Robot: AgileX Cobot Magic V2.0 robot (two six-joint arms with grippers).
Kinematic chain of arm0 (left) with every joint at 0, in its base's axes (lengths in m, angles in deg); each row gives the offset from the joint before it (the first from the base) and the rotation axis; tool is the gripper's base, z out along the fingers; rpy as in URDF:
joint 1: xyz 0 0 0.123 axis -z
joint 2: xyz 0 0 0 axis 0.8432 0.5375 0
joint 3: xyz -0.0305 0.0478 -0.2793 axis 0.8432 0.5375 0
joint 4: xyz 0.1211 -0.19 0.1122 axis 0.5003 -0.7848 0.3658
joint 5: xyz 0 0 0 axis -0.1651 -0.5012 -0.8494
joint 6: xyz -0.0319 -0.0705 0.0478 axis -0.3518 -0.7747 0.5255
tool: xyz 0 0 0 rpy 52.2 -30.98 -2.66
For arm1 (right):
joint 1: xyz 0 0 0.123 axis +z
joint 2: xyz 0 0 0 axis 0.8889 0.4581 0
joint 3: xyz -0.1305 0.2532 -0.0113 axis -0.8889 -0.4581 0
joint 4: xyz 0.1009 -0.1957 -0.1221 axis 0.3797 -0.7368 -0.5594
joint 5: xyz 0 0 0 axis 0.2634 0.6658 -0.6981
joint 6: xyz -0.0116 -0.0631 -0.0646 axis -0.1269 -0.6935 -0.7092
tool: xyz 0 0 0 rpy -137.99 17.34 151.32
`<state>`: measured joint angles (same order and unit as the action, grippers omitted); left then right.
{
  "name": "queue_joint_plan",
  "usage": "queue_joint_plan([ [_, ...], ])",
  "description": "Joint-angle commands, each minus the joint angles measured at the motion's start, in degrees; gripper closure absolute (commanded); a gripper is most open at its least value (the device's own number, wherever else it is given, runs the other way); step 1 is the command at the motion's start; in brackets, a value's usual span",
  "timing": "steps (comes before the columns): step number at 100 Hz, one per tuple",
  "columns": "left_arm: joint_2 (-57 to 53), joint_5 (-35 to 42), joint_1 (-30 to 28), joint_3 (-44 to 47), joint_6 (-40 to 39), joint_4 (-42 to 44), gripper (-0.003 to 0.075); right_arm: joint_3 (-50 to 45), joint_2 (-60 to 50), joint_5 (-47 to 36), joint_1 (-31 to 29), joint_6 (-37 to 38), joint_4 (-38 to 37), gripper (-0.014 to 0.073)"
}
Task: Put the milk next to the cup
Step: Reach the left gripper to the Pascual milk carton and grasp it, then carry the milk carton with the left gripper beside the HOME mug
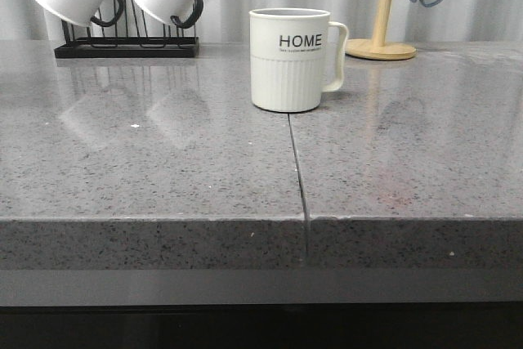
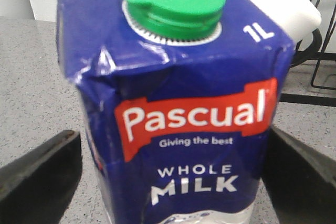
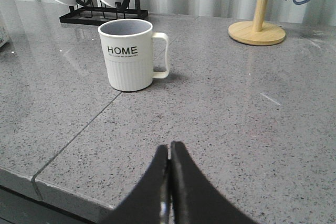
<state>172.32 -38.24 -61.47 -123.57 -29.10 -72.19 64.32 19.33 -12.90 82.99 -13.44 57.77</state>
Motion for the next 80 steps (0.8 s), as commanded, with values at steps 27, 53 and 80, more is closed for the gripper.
queue_joint_plan([
  [27,-2.2,5.1,0.3,-2.0,0.0,-0.1,0.0385,1.5,0.5,-4.5,0.0,-0.2,-0.4,0.0659],
  [53,-7.2,4.7,3.2,-1.0,0.0,-0.3,0.0409,1.5,0.5,-4.5,0.0,-0.2,-0.4,0.0659],
  [80,-8.2,6.9,16.9,-1.0,0.0,-0.1,0.0409,1.5,0.5,-4.5,0.0,-0.2,-0.4,0.0659],
])
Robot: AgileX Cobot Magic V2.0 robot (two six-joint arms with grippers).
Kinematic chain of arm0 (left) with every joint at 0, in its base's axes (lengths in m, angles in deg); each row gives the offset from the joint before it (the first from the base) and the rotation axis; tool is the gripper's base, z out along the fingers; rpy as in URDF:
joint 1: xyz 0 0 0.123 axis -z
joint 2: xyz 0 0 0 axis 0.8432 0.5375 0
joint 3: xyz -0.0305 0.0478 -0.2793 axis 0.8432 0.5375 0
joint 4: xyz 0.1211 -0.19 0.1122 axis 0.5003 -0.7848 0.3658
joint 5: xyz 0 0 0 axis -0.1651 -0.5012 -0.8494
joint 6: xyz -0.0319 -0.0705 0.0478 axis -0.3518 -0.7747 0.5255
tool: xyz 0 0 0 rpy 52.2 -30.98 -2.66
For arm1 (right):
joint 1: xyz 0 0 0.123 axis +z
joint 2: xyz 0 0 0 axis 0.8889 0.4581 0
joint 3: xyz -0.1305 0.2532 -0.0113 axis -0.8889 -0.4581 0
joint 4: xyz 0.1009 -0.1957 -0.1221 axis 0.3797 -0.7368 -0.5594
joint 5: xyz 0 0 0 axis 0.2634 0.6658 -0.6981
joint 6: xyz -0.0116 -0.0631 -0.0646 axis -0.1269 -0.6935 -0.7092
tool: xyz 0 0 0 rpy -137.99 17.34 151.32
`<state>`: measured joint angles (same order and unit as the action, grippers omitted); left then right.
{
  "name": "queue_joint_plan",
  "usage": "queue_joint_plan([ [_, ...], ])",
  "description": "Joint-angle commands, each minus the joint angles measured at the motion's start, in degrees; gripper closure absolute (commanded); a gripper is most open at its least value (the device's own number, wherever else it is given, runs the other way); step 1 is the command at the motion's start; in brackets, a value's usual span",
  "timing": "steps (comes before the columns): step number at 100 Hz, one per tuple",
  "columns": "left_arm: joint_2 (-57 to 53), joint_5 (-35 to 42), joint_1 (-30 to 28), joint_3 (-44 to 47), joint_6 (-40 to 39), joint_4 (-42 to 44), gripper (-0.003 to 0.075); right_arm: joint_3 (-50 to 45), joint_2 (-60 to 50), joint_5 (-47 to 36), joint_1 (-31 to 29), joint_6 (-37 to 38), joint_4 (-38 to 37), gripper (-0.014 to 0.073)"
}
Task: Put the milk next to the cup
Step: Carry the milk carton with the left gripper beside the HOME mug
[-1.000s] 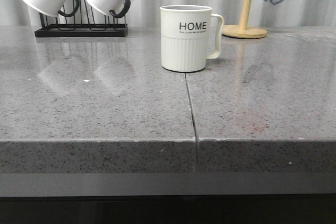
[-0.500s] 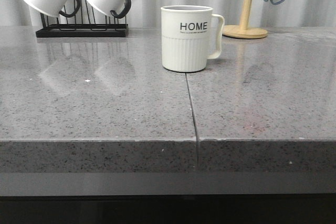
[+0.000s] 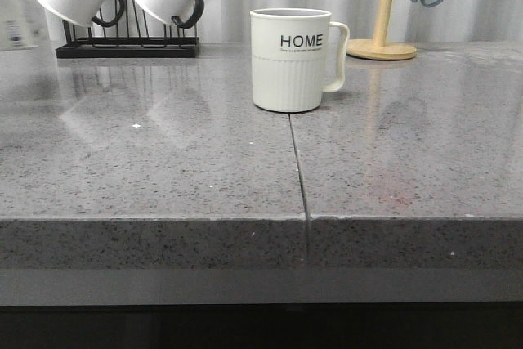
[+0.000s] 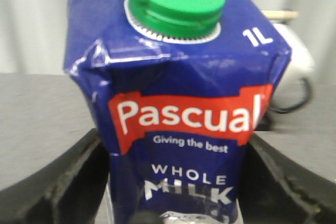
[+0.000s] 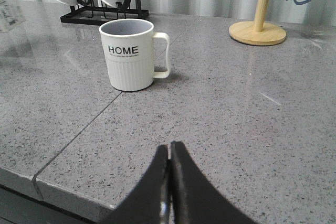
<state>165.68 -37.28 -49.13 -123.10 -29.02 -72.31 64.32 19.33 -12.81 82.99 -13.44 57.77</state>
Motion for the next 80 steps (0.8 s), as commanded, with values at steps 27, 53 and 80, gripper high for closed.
queue_joint_plan([
  [27,4.5,14.1,16.8,-2.8,-0.1,-0.2,0.0409,1.5,0.5,-4.6,0.0,-0.2,-0.4,0.0659],
  [53,10.0,18.7,24.4,-4.0,-0.1,-0.2,0.0409,1.5,0.5,-4.6,0.0,-0.2,-0.4,0.0659],
  [80,12.6,18.7,27.4,-4.0,-0.1,-0.2,0.0409,1.5,0.5,-4.6,0.0,-0.2,-0.4,0.0659],
])
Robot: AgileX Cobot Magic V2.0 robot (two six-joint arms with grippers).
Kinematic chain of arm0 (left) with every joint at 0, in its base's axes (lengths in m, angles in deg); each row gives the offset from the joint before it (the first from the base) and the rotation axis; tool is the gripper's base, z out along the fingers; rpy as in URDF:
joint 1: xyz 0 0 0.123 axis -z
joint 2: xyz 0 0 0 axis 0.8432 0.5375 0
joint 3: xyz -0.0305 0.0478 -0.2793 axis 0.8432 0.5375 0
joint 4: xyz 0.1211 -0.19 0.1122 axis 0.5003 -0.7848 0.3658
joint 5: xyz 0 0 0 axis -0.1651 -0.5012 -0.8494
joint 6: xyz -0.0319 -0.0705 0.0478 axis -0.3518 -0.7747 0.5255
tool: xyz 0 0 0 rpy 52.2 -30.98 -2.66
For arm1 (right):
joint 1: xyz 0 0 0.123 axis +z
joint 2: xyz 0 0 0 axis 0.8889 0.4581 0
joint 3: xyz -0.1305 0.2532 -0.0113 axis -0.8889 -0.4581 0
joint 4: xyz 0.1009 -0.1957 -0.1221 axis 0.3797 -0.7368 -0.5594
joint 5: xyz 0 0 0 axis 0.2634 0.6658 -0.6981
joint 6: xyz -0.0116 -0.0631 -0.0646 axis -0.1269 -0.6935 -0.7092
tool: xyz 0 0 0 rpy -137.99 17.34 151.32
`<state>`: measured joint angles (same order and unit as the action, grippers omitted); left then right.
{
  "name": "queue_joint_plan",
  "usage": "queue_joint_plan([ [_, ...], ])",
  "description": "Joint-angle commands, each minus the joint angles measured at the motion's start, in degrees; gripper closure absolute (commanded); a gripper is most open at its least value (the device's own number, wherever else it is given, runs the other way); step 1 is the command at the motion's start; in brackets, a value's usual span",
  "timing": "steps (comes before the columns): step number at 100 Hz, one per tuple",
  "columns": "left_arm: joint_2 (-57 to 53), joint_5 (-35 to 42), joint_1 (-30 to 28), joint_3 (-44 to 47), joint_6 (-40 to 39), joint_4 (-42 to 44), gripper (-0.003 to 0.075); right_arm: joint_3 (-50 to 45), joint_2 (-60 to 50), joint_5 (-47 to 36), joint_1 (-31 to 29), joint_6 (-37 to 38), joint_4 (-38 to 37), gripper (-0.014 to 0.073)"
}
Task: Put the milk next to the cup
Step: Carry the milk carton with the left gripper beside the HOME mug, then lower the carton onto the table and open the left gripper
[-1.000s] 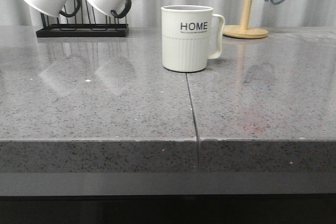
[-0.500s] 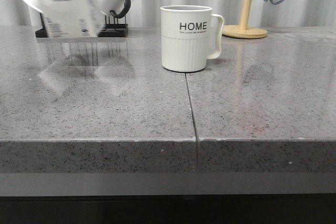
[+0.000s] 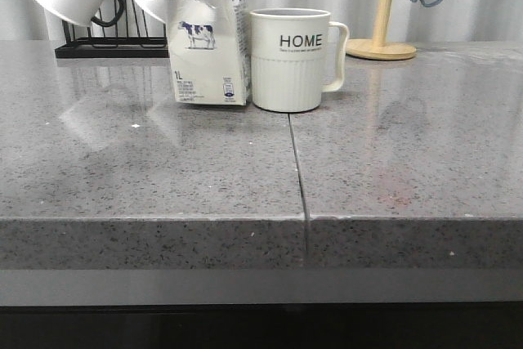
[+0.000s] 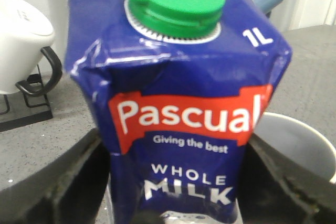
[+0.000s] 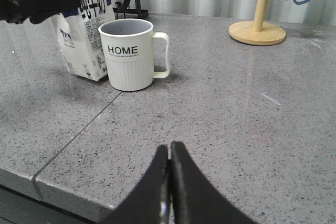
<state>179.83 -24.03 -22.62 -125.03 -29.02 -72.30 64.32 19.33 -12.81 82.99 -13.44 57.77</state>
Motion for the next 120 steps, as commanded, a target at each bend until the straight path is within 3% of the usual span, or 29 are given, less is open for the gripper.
queue_joint_plan([
  [1,-1.4,5.5,0.9,-2.1,-0.1,-0.2,0.0409,1.5,0.5,-4.6,0.0,-0.2,-0.4,0.0659],
  [12,-0.9,5.4,0.9,-2.1,-0.1,-0.2,0.0356,1.5,0.5,-4.6,0.0,-0.2,-0.4,0.0659],
  [27,-0.9,4.8,0.9,-2.1,-0.1,-0.5,0.0071,1.5,0.5,-4.6,0.0,-0.2,-0.4,0.0659],
  [35,-0.9,4.9,0.9,-2.1,-0.1,-0.6,0.0011,1.5,0.5,-4.6,0.0,-0.2,-0.4,0.0659],
  [58,-2.7,4.1,1.7,-0.2,-0.1,-0.6,0.0072,1.5,0.5,-4.6,0.0,-0.2,-0.4,0.0659],
  [91,-16.2,5.4,1.1,13.4,-0.1,-0.6,0.0099,1.5,0.5,-4.6,0.0,-0.2,-0.4,0.0659],
  [103,-22.1,3.2,-1.7,17.0,-0.1,-0.6,0.0216,1.5,0.5,-4.6,0.0,-0.2,-0.4,0.0659],
  [120,-30.4,-7.4,-9.6,19.0,-0.1,-0.6,0.0523,1.5,0.5,-4.6,0.0,-0.2,-0.4,0.0659],
])
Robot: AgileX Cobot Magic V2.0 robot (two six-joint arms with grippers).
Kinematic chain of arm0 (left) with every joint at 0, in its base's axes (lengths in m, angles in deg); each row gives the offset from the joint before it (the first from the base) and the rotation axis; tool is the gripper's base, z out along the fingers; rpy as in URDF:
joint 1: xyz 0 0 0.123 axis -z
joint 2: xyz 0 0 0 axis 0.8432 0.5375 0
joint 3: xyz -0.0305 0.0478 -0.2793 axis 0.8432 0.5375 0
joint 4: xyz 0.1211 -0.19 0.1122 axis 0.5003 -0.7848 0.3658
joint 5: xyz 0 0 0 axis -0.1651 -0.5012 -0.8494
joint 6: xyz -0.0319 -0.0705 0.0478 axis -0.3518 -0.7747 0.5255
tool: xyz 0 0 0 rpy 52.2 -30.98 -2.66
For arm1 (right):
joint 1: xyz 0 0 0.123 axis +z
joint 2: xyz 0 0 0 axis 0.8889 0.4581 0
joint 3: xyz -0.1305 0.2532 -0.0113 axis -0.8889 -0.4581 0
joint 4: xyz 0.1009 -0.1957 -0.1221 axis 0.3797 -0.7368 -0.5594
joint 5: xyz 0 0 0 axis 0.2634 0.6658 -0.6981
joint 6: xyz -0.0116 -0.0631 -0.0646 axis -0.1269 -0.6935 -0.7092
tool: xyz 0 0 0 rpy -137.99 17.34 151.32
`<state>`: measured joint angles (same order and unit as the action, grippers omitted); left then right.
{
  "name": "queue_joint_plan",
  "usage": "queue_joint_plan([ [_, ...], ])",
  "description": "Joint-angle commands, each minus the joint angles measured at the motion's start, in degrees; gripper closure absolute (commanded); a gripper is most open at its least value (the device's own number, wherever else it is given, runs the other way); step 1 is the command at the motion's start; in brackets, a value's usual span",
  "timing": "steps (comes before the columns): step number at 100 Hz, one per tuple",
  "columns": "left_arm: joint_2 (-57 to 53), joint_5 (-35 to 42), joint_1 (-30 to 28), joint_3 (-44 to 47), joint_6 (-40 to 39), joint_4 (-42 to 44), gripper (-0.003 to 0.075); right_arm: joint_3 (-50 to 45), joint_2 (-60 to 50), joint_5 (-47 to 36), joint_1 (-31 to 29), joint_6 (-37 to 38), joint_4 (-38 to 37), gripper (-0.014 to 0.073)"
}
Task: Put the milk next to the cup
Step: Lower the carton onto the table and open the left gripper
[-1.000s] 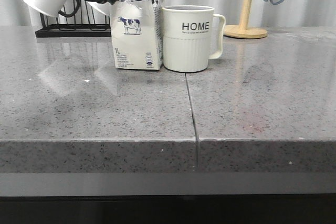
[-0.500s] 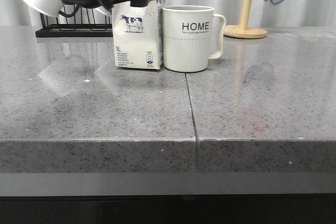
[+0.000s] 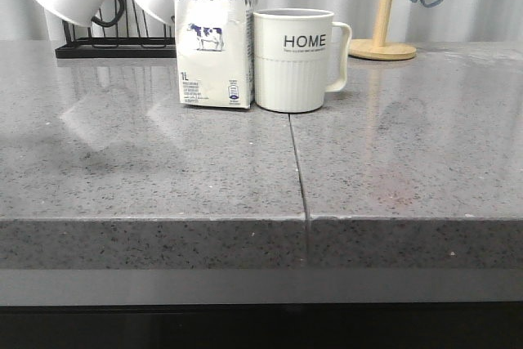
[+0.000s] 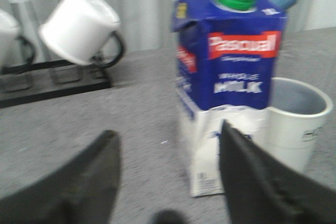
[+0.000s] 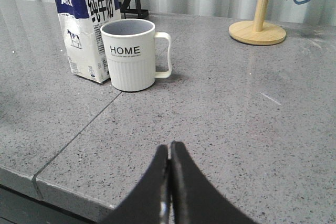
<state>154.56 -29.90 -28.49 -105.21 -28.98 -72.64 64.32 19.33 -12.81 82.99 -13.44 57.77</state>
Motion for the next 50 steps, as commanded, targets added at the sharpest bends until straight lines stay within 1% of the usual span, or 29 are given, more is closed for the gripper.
queue_joint_plan([
  [1,-5.4,-1.9,-4.5,-0.8,-0.1,-0.3,0.0548,1.5,0.5,-4.6,0.0,-0.2,-0.4,0.0659],
  [10,-9.3,-5.9,-8.6,-0.1,-0.1,-0.3,0.0691,1.5,0.5,-4.6,0.0,-0.2,-0.4,0.0659],
  [15,-11.4,-7.7,-10.9,0.4,-0.1,-0.3,0.0743,1.5,0.5,-4.6,0.0,-0.2,-0.4,0.0659],
  [29,-17.7,-11.9,-16.9,2.3,-0.1,1.9,0.0741,1.5,0.5,-4.6,0.0,-0.2,-0.4,0.0659],
  [41,-23.6,-14.3,-20.7,4.8,-0.1,4.0,0.0741,1.5,0.5,-4.6,0.0,-0.2,-0.4,0.0659],
  [50,-28.3,-17.6,-22.5,6.6,-0.1,4.7,0.0741,1.5,0.5,-4.6,0.0,-0.2,-0.4,0.0659],
])
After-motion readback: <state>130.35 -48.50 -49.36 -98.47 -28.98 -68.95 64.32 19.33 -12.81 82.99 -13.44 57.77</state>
